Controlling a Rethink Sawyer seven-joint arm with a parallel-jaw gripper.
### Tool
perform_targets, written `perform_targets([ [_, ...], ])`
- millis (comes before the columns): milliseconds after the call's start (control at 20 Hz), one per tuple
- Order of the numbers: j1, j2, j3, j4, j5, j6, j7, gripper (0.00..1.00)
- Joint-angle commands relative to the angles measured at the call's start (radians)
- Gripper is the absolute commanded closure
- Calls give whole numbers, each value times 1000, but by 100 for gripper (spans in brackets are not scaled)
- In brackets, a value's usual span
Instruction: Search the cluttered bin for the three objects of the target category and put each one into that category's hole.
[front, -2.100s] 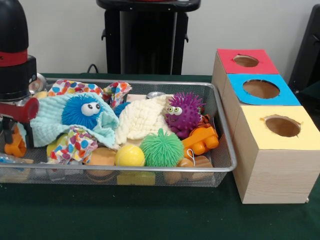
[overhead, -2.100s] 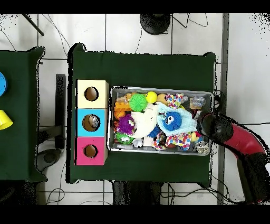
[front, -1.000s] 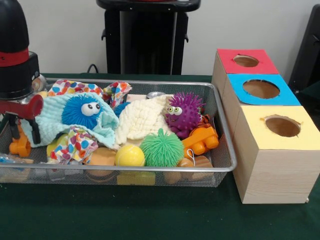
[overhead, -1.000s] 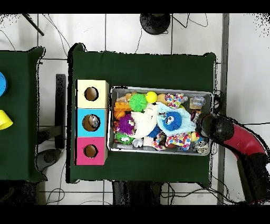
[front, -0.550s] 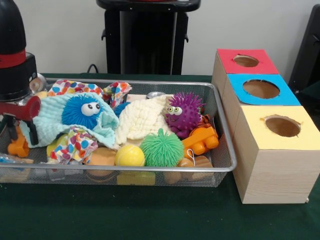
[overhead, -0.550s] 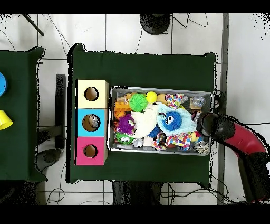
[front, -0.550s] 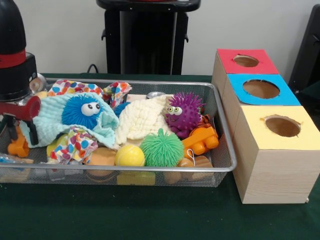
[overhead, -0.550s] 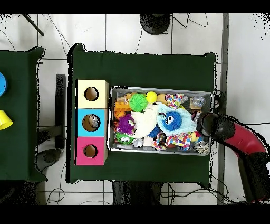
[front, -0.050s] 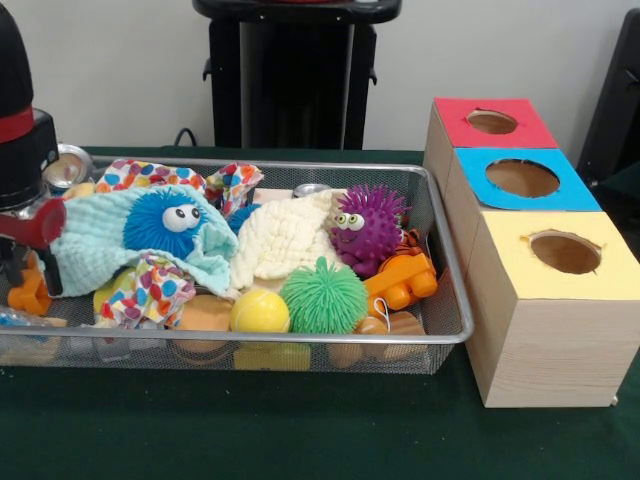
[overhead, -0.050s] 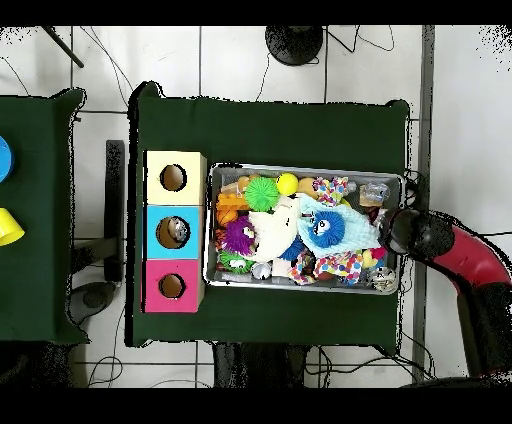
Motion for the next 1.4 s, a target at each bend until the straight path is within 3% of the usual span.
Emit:
perform_targets([
  [50,15,56,62,-107,11,116,-65,0],
  [200,19,67,52,-117,0,102,-54,0],
  [350,29,109,41,-179,-15,99,-49,0],
  [550,64,215,24,-318,-58,90,-59,0],
  [650,52,294,57,-392,-65,58,-94,0],
  [800,40,337,89,-429,-66,46,-124,0],
  [1100,38,348,109,-456,-86,53,-115,0],
  [1400,34,335,113,-433,-99,45,-104,0],
])
